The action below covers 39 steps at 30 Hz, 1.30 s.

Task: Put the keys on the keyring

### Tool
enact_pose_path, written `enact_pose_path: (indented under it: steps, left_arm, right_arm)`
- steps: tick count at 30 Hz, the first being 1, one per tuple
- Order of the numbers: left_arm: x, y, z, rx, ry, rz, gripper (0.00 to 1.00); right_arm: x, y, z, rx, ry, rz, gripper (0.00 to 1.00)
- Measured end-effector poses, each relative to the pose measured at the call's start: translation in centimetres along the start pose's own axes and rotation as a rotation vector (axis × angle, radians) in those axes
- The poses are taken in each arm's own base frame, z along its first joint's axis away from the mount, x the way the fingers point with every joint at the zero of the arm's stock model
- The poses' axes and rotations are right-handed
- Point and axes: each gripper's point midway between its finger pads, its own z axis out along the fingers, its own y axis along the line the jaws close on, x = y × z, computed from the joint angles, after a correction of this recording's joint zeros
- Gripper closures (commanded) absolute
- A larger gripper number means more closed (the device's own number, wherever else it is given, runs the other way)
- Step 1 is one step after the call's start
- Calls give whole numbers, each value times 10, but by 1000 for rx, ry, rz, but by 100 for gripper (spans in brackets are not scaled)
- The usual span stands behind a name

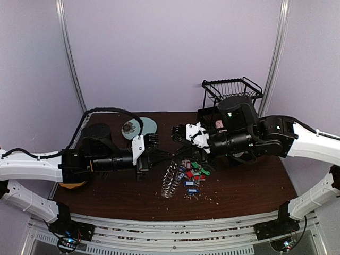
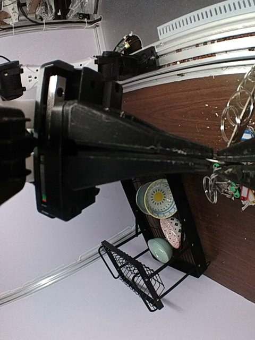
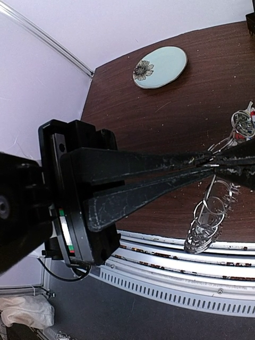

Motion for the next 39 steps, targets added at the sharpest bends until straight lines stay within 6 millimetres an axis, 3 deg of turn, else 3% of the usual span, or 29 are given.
enact_pose_path:
  steps: [3,5,8,12,14,18,24,26,32,39]
  left_arm:
    - [0,3,0,-17,4,1,100]
    - [2,5,-1,-32,10,6,100]
    - [5,6,-5,-49,18,21,100]
    - [4,7,-11,-60,14,57,100]
    - [3,6,-14,-61,10,79,100]
    - [4,5,-19,-64,6,127,100]
    - [10,11,-21,-83,24,154,100]
    - [12,17,-22,-102,33,152,100]
    - [21,27,-24,-133,65,145,100]
    - [32,25,-25,-134,98,138,100]
  right_arm:
    - [0,-3,0,11,-2,18,73]
    - [-4,-11,-2,39,-28,42,66]
    - [2,-30,-17,78,-94,139,61]
    - [31,-61,-38,158,-140,334,59]
    - [47,-66,-36,176,-129,437,59]
    - [94,-60,-13,199,-29,650,67]
    - [213,-35,30,291,399,903,68]
    - [241,-21,37,311,526,919,67]
    - [266,18,56,274,703,860,71]
    - [277,7,61,331,700,955,70]
